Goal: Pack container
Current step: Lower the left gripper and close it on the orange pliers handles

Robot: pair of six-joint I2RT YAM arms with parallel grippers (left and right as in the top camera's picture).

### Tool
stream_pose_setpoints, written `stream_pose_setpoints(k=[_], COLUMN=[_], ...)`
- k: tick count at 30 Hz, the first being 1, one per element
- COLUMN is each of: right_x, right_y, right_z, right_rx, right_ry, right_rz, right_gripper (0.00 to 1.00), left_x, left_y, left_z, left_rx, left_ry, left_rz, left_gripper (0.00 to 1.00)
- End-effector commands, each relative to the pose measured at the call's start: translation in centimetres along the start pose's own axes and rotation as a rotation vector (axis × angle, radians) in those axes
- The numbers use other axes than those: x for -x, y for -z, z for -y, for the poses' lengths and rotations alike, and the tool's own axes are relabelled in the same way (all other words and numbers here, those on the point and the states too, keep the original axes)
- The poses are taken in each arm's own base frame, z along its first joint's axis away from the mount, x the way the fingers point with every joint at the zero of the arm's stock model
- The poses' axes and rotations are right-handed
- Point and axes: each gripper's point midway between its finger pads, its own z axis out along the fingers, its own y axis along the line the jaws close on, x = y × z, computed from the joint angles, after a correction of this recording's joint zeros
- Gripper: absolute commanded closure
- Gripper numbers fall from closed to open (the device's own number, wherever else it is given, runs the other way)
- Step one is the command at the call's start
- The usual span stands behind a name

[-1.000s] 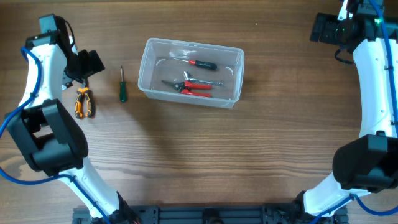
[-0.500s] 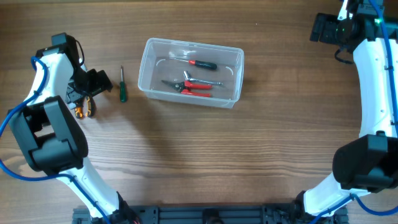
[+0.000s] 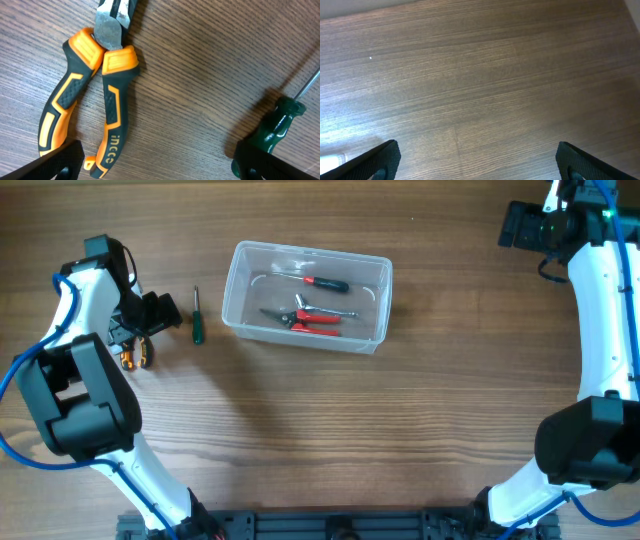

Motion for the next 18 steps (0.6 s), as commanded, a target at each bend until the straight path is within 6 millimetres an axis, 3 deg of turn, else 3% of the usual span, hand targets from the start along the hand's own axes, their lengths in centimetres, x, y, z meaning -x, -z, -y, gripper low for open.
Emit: stream_pose_setpoints(k=[1,8,18], right_x=[1.0,1.0,1.0], right_y=[1.4,1.4,1.4], right_z=[0.3,0.3,0.3], right_rx=[-0.010,-0.010,-0.010], right_ry=[-0.024,-0.024,-0.024], right_rz=[0.042,0.042,0.042], right_gripper=[0.00,0.00,0.00], left_x=[-0.3,-0.5,-2.3], left_y=[-0.8,-1.1,-3.6], left_z=[0.2,0.2,-0.2], left_rx=[-0.006,-0.009,-0.003], left_ry=[-0.048,-0.088,-0.088], left_rz=[-0.016,-0.019,-0.047], left_gripper=[0.00,0.01,0.02])
